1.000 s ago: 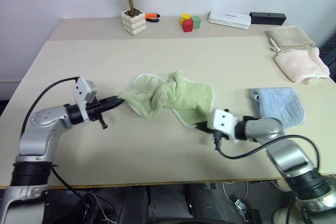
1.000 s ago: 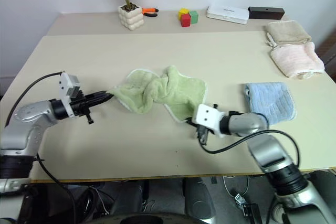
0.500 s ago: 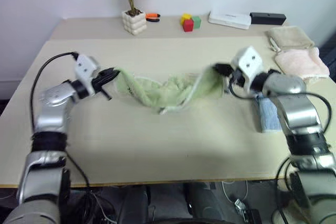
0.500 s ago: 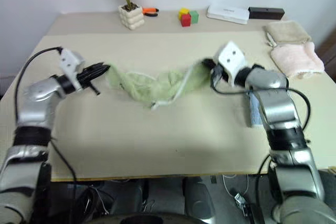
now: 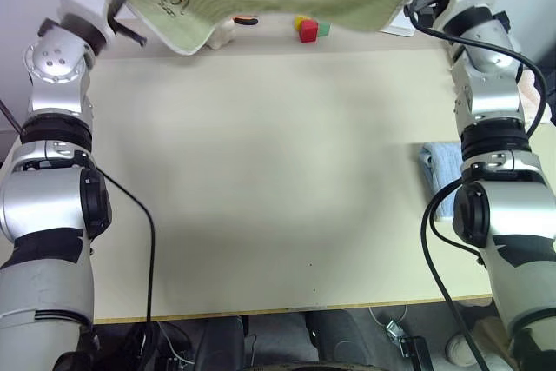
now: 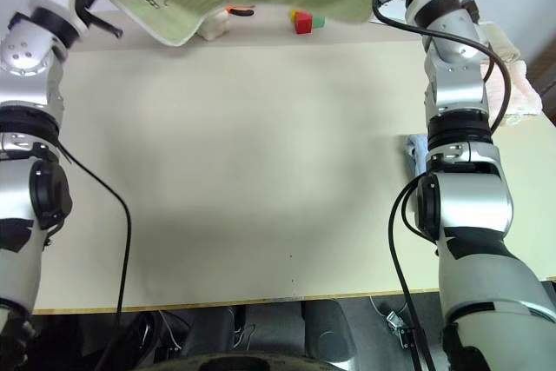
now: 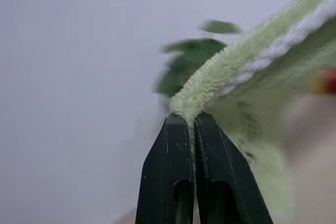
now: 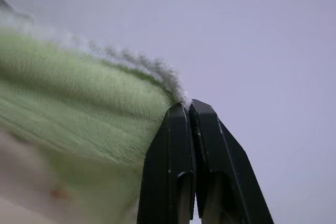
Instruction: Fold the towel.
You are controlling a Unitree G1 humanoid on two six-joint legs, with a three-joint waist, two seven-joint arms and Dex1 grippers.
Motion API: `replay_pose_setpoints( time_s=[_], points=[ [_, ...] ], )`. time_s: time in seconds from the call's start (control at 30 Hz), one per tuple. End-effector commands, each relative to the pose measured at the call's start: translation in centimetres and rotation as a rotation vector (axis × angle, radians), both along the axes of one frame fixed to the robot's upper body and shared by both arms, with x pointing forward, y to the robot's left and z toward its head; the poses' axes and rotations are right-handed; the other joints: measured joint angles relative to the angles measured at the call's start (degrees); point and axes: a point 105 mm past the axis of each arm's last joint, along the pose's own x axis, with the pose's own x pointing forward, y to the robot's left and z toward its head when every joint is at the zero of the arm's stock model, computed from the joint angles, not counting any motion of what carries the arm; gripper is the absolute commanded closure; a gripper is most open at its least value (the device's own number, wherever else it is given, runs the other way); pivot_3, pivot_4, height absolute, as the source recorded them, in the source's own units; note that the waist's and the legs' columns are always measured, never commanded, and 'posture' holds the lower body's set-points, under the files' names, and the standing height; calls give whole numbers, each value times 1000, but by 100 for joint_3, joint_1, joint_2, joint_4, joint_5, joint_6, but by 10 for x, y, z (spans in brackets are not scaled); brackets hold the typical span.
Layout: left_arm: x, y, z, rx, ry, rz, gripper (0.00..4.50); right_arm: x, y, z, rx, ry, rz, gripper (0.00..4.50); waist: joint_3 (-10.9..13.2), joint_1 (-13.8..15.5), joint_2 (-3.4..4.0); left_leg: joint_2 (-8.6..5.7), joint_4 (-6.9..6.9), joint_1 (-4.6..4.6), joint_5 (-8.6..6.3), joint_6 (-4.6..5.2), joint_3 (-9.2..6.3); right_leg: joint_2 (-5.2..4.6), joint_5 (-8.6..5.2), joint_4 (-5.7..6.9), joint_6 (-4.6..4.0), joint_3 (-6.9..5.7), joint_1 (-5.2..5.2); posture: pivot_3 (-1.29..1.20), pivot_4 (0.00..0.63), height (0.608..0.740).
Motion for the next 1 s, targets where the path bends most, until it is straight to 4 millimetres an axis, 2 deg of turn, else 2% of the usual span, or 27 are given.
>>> replay_pose_setpoints(
  time_s=[0.03,0.13,0.23,0.3,0.4,0.53,0.67,0.77,0.83,1.0],
  points=[
    [-18,2,-23,98,51,-142,4500,-26,20,-29,-89,63,211,4482,0,-9,0,0,7,4,0,0,-2,0,0,5,0,0,6,0,150,740],
    [-30,1,-56,183,156,-247,4500,-44,23,-81,-173,235,290,4482,2,-12,4,2,17,55,-13,25,-3,7,0,29,0,4,47,0,150,740],
    [-43,3,-84,277,253,-316,4500,-63,16,-114,-238,350,312,4482,3,6,4,2,26,59,-8,19,-8,9,0,56,-1,4,46,0,150,740],
    [-55,4,-105,354,328,-373,4500,-74,6,-124,-249,407,305,4482,3,6,4,2,30,60,-8,19,-7,9,0,62,-1,6,46,0,150,740],
    [-69,7,-124,422,403,-429,4500,-87,-3,-130,-271,468,312,4482,2,9,4,2,31,64,-8,19,-7,9,0,68,-2,8,46,0,150,740],
    [-90,17,-141,457,527,-504,4500,-114,-19,-151,-331,622,358,4482,1,17,2,5,31,65,-8,19,-8,11,-1,70,-3,8,47,0,150,740],
    [-112,17,-159,471,676,-610,4500,-129,-26,-163,-337,718,390,4482,1,8,2,5,34,69,-9,20,-7,11,-1,74,-3,10,49,0,150,740],
    [-131,21,-165,493,770,-660,4500,-141,-30,-171,-402,756,416,4482,1,1,3,6,39,72,-9,20,-7,14,-2,82,-4,13,49,0,150,740],
    [-136,22,-163,494,774,-661,4500,-145,-33,-175,-437,768,420,4482,1,9,2,11,39,73,-9,21,-6,18,-2,82,-4,15,50,0,150,740],
    [-167,27,-174,560,861,-695,4500,-163,-41,-184,-470,824,469,4482,1,18,2,13,44,74,-12,25,-5,18,-3,81,-5,17,53,0,150,740]
  ],
)
